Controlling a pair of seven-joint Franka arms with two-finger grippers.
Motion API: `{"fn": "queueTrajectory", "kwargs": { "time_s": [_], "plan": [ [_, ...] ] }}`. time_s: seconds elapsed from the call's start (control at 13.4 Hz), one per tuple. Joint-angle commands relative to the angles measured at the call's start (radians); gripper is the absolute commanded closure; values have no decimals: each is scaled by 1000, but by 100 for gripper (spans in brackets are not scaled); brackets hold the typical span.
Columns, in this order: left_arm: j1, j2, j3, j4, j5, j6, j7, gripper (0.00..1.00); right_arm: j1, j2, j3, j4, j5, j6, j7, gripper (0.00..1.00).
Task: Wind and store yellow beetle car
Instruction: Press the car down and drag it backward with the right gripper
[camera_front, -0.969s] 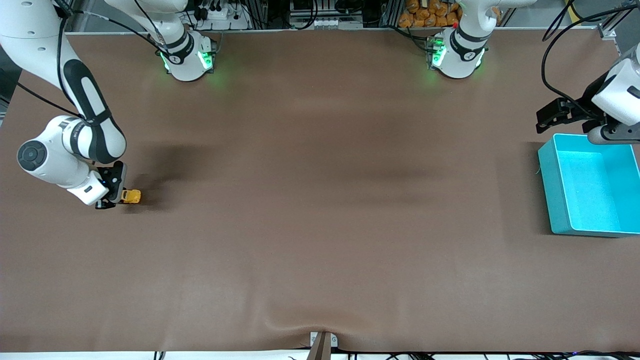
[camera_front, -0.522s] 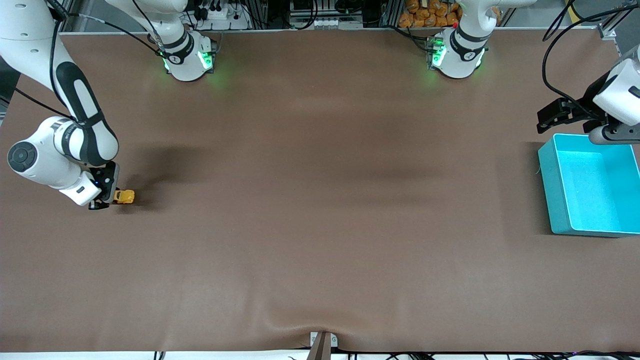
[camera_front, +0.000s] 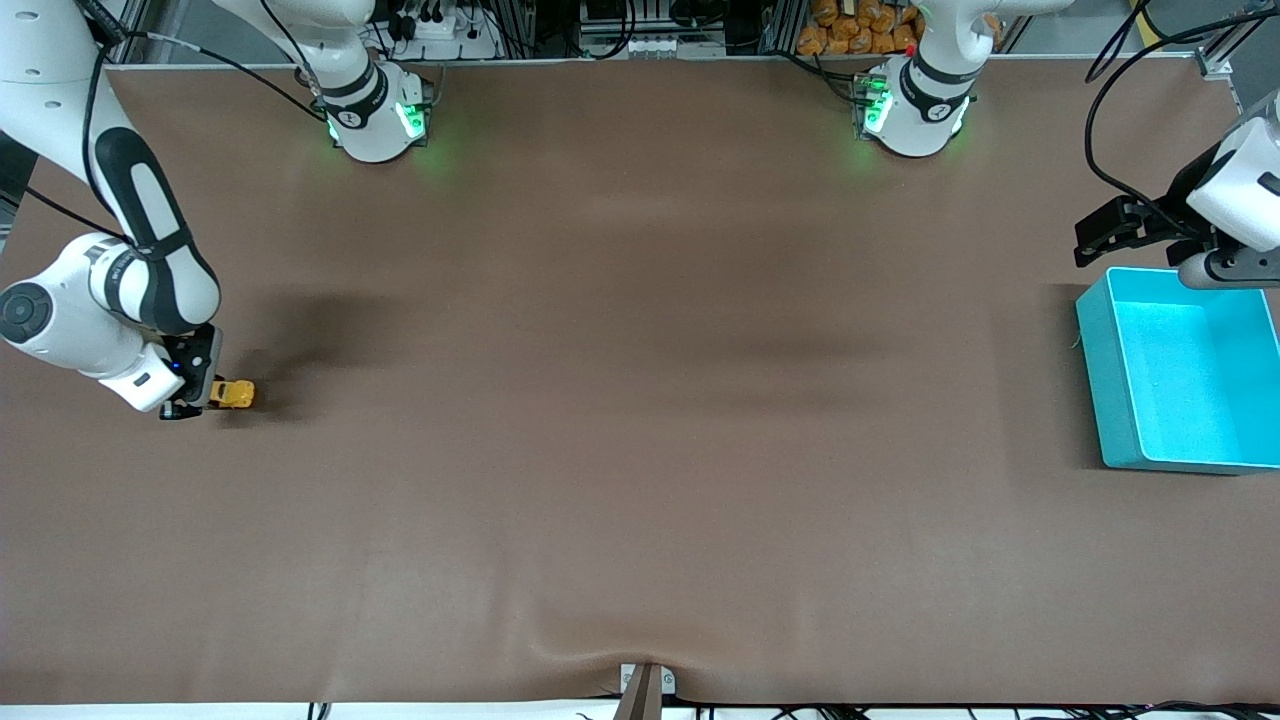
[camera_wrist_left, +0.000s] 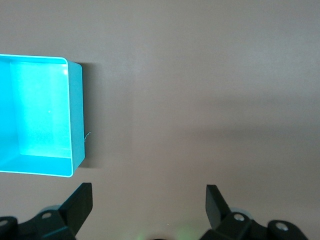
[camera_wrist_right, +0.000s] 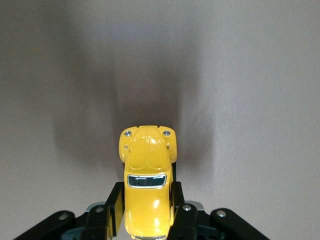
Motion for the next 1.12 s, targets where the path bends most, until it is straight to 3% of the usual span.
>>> {"fn": "queueTrajectory", "kwargs": {
  "time_s": [0.0,1.04],
  "plan": [
    [0,-12,4,-6,-8,-4,12,0,-49,69,16,30,1,22,-19,75],
    [-11,-11,4,-13,-6,-5,-10,0,-75,78,16,50,1,20,-19,73]
  ]
}}
